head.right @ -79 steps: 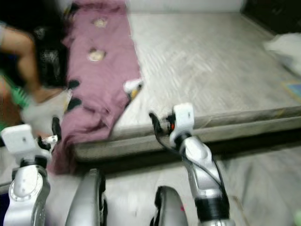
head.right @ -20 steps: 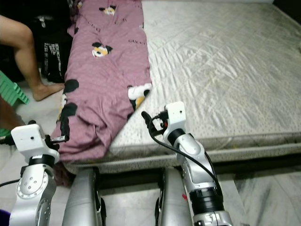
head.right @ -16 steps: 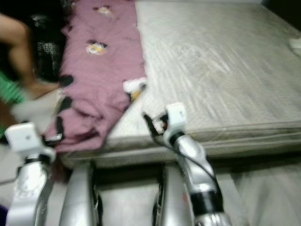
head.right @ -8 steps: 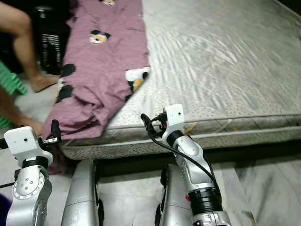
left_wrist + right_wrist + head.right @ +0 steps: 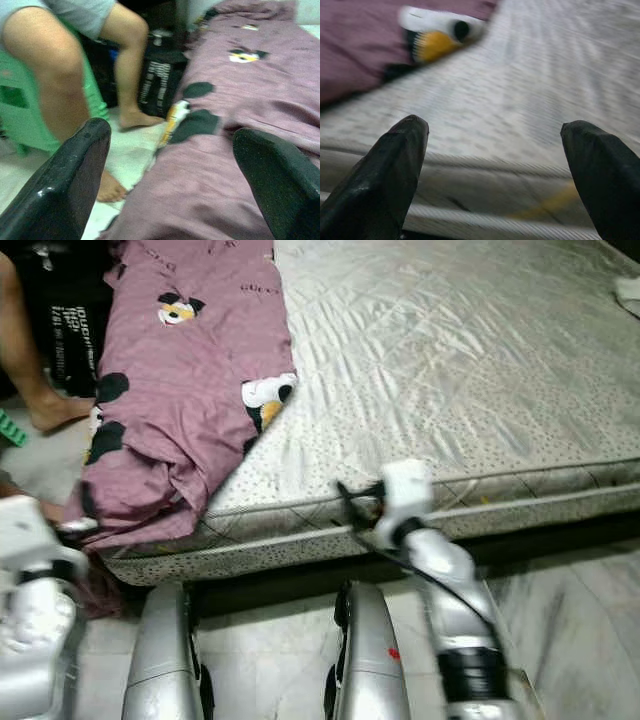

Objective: Clean up the room

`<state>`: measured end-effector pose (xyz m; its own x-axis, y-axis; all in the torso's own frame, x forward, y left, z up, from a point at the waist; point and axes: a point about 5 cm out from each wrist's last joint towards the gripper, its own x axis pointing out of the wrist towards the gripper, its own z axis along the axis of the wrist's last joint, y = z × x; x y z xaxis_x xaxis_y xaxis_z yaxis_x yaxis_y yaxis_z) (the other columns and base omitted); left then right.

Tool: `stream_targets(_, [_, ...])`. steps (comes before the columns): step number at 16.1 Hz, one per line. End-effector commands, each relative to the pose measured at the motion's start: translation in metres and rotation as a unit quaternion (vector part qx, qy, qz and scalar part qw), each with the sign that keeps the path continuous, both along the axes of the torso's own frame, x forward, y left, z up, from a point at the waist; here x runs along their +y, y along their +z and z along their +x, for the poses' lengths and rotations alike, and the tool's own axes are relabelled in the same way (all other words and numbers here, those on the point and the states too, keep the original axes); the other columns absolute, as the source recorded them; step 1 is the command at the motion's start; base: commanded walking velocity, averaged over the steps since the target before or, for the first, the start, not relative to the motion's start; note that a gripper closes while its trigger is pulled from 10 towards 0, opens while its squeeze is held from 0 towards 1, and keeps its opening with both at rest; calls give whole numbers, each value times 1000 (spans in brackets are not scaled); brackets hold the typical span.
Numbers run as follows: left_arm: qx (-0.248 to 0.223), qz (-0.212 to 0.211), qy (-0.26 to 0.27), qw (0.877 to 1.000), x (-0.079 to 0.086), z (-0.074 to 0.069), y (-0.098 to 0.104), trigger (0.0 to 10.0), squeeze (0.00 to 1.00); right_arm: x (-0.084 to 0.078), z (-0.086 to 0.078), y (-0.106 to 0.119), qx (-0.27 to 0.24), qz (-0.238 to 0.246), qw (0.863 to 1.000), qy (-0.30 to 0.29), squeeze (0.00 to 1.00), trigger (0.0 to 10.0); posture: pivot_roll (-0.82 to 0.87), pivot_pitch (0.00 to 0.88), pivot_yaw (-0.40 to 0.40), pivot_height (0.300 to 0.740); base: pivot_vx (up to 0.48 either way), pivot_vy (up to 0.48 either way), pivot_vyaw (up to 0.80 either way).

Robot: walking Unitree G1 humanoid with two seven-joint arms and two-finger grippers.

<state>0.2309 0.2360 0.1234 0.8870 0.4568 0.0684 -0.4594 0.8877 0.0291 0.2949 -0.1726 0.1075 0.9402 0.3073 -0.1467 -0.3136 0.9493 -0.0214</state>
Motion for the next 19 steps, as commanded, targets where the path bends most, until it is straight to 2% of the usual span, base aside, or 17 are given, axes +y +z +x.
stream_targets(1, [12, -7, 14, 1000, 6, 0, -5, 10000, 0, -10, -4, 1, 1, -7, 1000, -14, 0, 10000, -73, 171, -41, 502, 0, 0, 0])
stream_targets(2, [13, -10, 19, 1000, 10, 5, -5, 10000, 0, -26, -11, 0, 8, -17, 999, -37, 0, 10000, -98, 187, -34, 502, 0, 0, 0])
stream_targets(3, [13, -10, 18, 1000, 11, 7, -5, 10000, 0, -31, -14, -1, 10, -23, 999, -44, 0, 10000, -119, 195, -29, 502, 0, 0, 0])
stream_targets(5, [19, -16, 17, 1000, 17, 24, -7, 10000, 0, -52, -30, -4, 21, -49, 996, -74, 0, 10000, -168, 220, -16, 502, 0, 0, 0])
stream_targets(8, [21, -40, -10, 999, 14, 64, -4, 10000, 0, -80, -41, -9, 41, -83, 989, -118, 0, 10000, -208, 232, -15, 502, 0, 0, 0])
stream_targets(9, [28, -42, -18, 999, 11, 69, -5, 10000, 0, -82, -41, -8, 42, -91, 988, -118, 0, 10000, -220, 233, -14, 502, 0, 0, 0])
stream_targets(10, [39, -54, -33, 997, 1, 82, -7, 10000, 0, -89, -40, -6, 41, -100, 986, -127, 0, 10000, -238, 233, -13, 502, 0, 0, 0])
stream_targets(11, [53, -66, -43, 996, -5, 89, -12, 10000, 0, -92, -39, -3, 41, -105, 985, -130, 0, 10000, -253, 233, -11, 502, 0, 0, 0])
stream_targets(12, [59, -71, -46, 995, -8, 93, -15, 10000, 0, -92, -40, -2, 41, -107, 985, -130, 0, 10000, -253, 233, -11, 502, 0, 0, 0])
stream_targets(13, [73, -83, -57, 992, -19, 99, -22, 10000, 0, -96, -39, 2, 38, -114, 984, -133, 0, 10000, -271, 229, -8, 502, 0, 0, 0])
stream_targets(15, [103, -116, -60, 986, -34, 101, -36, 10000, 0, -101, -39, 4, 37, -122, 982, -138, 0, 10000, -272, 220, -10, 502, 0, 0, 0])
stream_targets(16, [124, -108, -77, 983, -41, 100, -42, 10000, 0, -101, -38, 3, 36, -123, 982, -139, 0, 10000, -271, 217, -11, 502, 0, 0, 0])
stream_targets(17, [166, -70, -148, 972, -62, 103, -51, 10000, 0, -97, -33, 4, 33, -123, 983, -134, 0, 10000, -261, 208, -14, 502, 0, 0, 0])
stream_targets(18, [183, -53, -181, 965, -72, 103, -54, 10000, 0, -95, -31, 4, 31, -122, 983, -131, 0, 10000, -259, 206, -14, 502, 0, 0, 0])
stream_targets(19, [196, -18, -236, 952, -88, 103, -57, 10000, 0, -91, -28, 4, 28, -120, 984, -126, 0, 10000, -252, 199, -15, 502, 0, 0, 0])
